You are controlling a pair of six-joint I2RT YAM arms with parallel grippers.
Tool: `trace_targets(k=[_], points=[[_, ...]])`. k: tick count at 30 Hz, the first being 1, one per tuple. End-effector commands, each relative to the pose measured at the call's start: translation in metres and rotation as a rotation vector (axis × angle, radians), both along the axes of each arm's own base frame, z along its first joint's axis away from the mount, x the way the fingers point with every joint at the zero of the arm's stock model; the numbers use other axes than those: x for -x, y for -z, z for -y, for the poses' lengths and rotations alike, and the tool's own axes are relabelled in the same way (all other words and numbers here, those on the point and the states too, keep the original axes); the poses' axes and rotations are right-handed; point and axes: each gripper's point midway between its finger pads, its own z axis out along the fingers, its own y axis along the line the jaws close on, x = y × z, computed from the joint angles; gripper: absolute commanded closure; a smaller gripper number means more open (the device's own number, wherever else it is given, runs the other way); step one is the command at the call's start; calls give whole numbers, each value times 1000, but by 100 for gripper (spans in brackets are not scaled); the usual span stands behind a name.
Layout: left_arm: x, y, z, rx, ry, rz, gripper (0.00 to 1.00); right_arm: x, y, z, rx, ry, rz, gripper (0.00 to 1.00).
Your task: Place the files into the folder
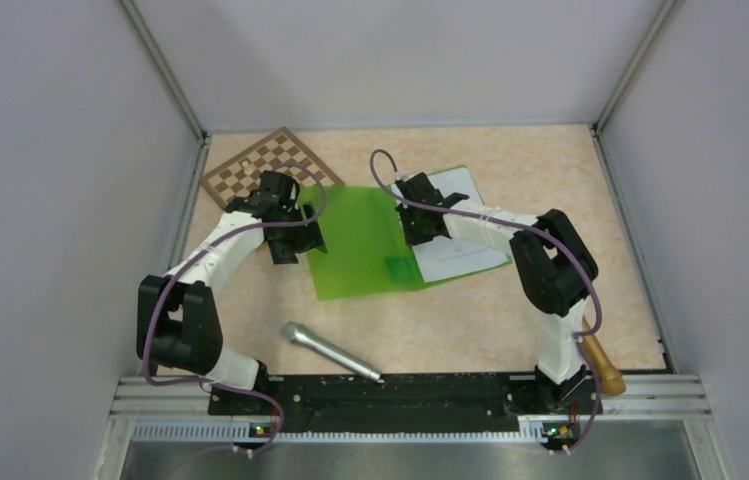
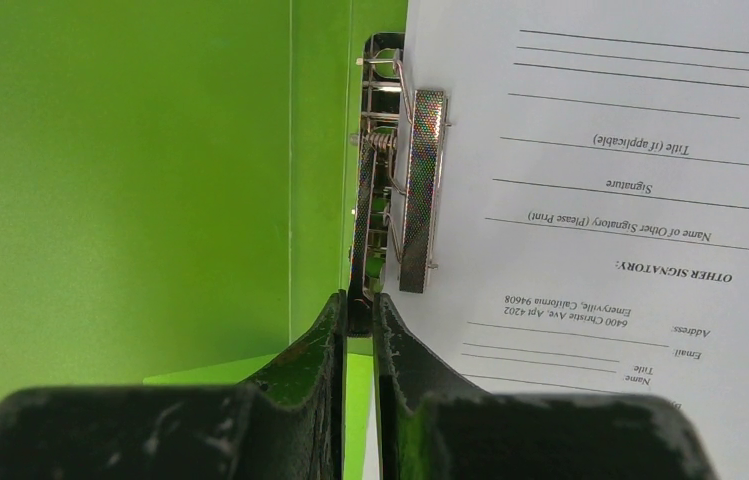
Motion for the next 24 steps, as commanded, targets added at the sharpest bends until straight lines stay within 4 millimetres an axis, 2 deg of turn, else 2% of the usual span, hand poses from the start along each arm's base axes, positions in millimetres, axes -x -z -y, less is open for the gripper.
trace_targets(k=[1,7,17,24], points=[[-9,-11,1,22,-22,53,23,45,45,38,133,-22,-191,100],[-10,-13,3,27,-12,57,23,43,48,52,208,-49,-166,100],[-13,-17,3,31,-16,68,23,35,21,47,214,-86,-153,100],[-12,-15,5,41,-11,71,23,32,15,48,229,-100,-140,100]])
